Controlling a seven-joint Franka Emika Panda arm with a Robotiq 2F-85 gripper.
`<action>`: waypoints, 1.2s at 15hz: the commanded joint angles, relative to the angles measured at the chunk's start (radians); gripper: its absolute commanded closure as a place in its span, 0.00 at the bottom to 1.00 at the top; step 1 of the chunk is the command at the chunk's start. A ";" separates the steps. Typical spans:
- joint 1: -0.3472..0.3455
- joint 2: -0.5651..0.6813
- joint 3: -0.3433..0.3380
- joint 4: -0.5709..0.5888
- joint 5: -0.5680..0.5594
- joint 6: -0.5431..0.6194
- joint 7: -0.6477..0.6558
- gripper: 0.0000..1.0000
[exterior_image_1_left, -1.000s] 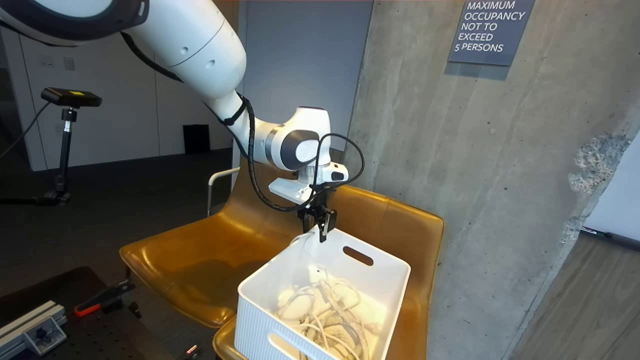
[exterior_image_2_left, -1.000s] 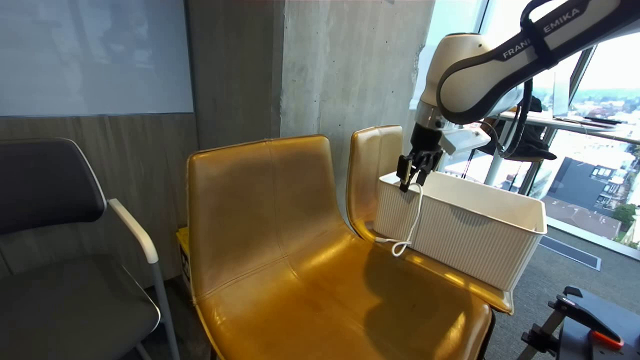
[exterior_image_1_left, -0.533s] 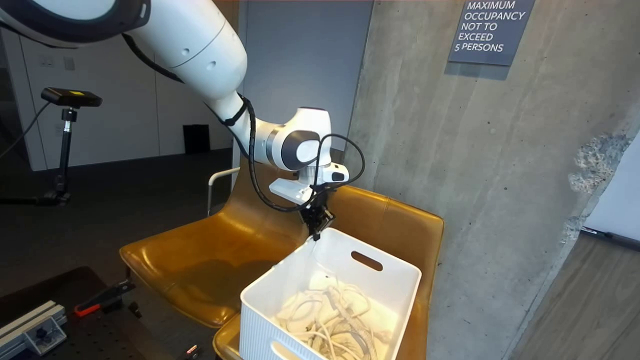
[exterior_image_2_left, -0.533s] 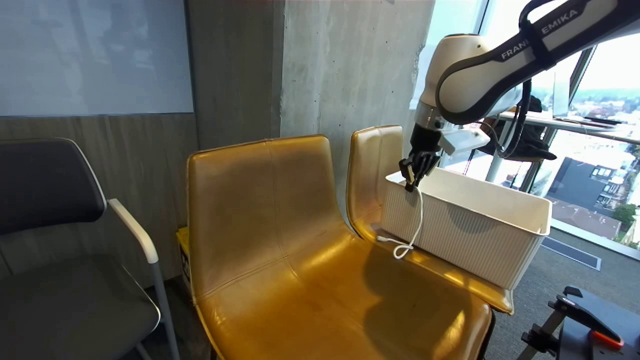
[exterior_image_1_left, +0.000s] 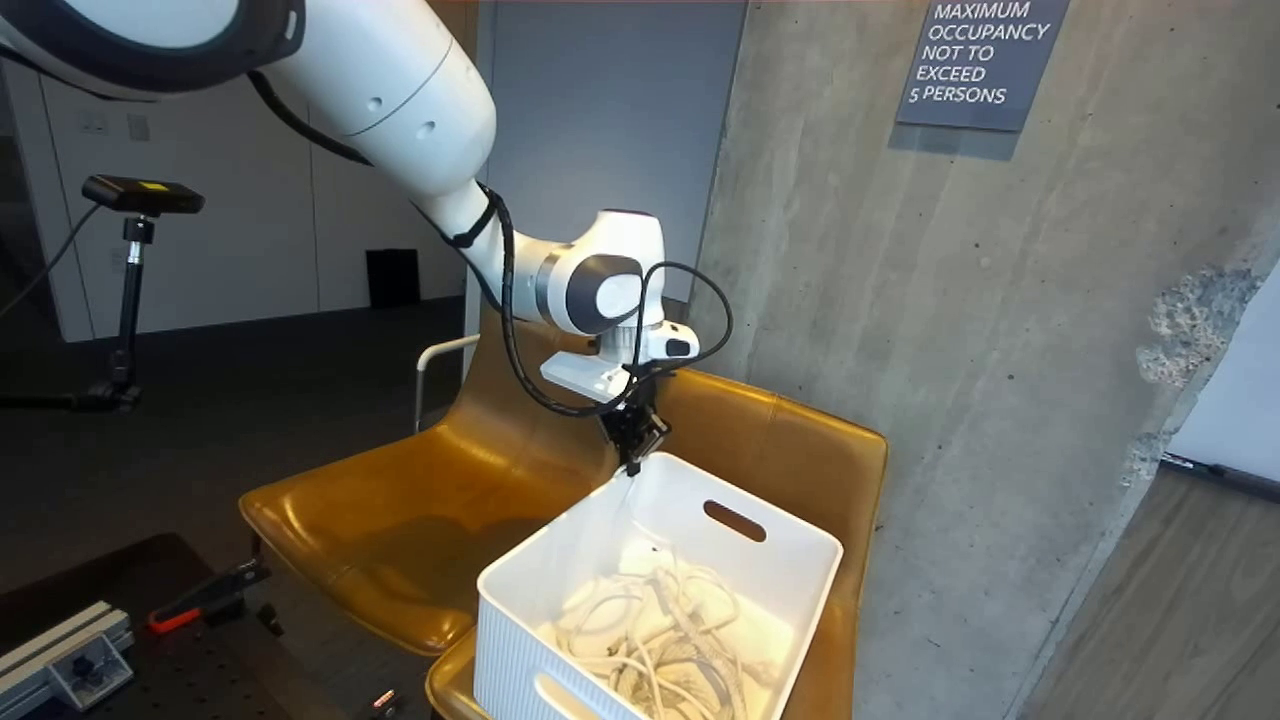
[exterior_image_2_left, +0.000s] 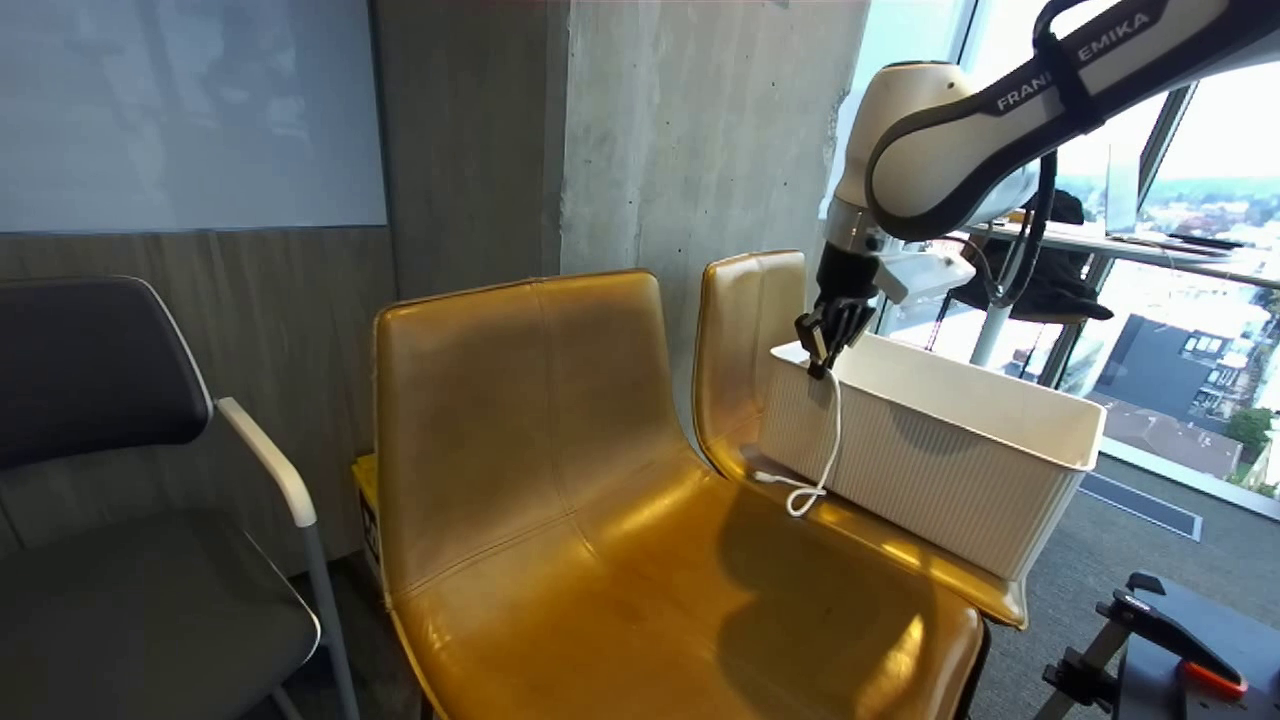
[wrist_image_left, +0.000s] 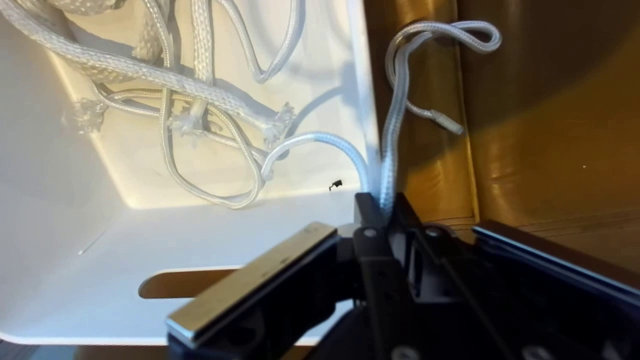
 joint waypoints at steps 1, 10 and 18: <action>0.026 0.006 0.024 0.062 0.002 -0.069 -0.012 0.97; 0.097 0.028 0.040 0.124 -0.040 -0.214 -0.040 0.97; 0.079 0.026 0.032 0.108 -0.052 -0.216 -0.076 0.44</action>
